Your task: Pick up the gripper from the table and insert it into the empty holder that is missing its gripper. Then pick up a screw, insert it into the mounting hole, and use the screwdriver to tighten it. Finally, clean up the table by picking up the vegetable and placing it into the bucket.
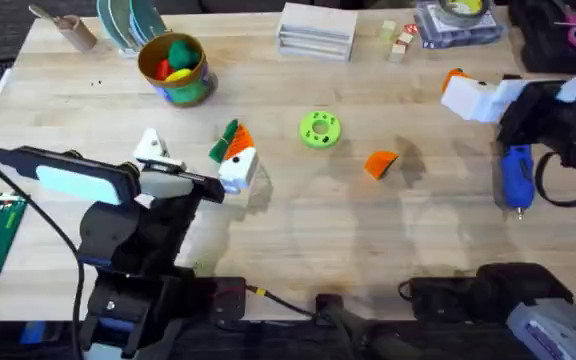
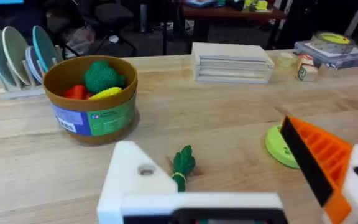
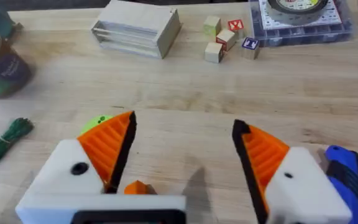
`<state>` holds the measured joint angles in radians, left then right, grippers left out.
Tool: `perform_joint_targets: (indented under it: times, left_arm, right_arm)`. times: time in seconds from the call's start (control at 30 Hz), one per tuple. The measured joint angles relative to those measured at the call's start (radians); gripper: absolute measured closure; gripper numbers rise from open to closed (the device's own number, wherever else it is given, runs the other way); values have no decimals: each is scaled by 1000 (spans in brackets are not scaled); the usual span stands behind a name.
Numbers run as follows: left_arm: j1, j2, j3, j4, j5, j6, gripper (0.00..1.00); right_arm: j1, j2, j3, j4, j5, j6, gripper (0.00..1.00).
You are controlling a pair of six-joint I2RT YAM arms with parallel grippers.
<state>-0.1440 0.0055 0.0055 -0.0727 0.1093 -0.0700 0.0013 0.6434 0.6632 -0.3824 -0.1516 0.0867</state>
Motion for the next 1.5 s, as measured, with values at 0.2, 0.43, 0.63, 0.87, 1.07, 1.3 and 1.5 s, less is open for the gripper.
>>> perform_joint_targets:
  times: [0.2,0.43,0.63,0.87,1.07,1.3,1.5]
  left_arm:
    - [0,0,0,0,0,0,8]
    - [0,0,0,0,0,0,8]
    - [0,0,0,0,0,0,8]
    - [0,0,0,0,0,1,8]
    - [0,0,0,0,0,1,8]
    - [0,0,0,8,82,1,8]
    - [0,0,0,17,241,1,7]
  right_arm:
    - [0,0,0,0,0,0,10]
    - [0,0,0,0,0,0,10]
    - [0,0,0,0,0,0,10]
    - [0,0,0,0,0,0,10]
    - [0,0,0,0,0,0,10]
    - [0,0,0,0,0,0,10]
    - [0,0,0,0,0,0,10]
